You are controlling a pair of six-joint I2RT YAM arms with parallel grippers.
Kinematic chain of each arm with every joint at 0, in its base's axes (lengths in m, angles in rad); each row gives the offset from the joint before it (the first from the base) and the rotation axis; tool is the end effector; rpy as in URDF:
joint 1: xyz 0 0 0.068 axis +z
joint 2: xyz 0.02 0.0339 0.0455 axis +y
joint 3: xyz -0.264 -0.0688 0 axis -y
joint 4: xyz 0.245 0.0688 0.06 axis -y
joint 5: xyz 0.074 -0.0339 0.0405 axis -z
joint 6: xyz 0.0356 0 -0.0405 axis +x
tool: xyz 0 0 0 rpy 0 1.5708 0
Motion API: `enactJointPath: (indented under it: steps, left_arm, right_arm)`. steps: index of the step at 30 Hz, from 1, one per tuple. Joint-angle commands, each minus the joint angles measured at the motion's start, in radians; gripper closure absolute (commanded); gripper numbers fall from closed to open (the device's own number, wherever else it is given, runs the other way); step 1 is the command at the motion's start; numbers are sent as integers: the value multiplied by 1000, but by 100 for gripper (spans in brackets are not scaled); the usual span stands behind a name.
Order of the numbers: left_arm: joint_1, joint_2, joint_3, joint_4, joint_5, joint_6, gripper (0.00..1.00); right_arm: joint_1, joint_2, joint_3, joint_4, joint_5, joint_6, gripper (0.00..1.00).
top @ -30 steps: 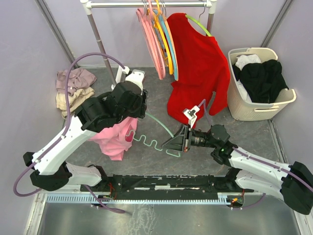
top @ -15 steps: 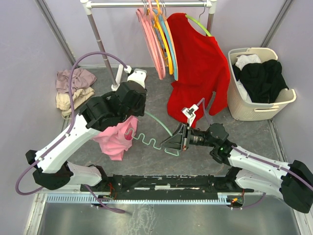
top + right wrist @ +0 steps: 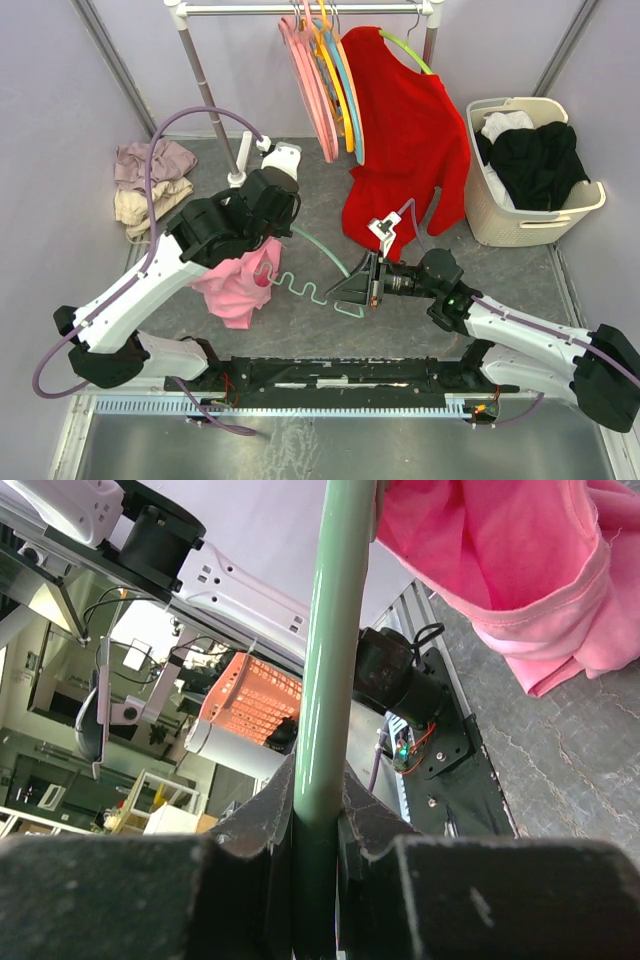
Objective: Place the t-shirt on the hanger
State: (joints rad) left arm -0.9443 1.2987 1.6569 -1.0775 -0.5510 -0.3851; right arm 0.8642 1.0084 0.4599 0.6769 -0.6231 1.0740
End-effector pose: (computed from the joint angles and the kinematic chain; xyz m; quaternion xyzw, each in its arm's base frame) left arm 0.1534 -0.1802 0.4411 0.1339 0.8734 -0.0501 0.4656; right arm 0.1281 0.1821 0.2735 -0.1631 0.6491 0.7039 0.2378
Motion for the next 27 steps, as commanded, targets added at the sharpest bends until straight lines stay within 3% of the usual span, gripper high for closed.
enactJointPath:
  steps: [1,10,14,17,23,27]
  left_arm:
    - [-13,-9,-26,125,74,42,96]
    - [-13,-79,-120,223,72,67,97]
    - [-12,-122,-162,253,55,75,97]
    - [-13,-149,-193,272,47,75,97]
    - [-13,-183,-206,277,40,70,97]
    - [-13,-195,-196,277,39,69,97]
  right_arm:
    - [22,-35,93,162,-18,-65,98]
    - [24,-61,110,-9,-16,-113,95]
    - [24,-101,111,-118,-7,-139,84]
    - [23,-142,119,-221,5,-161,67]
    - [24,-306,224,-674,134,-279,49]
    - [24,-392,324,-923,232,-336,44]
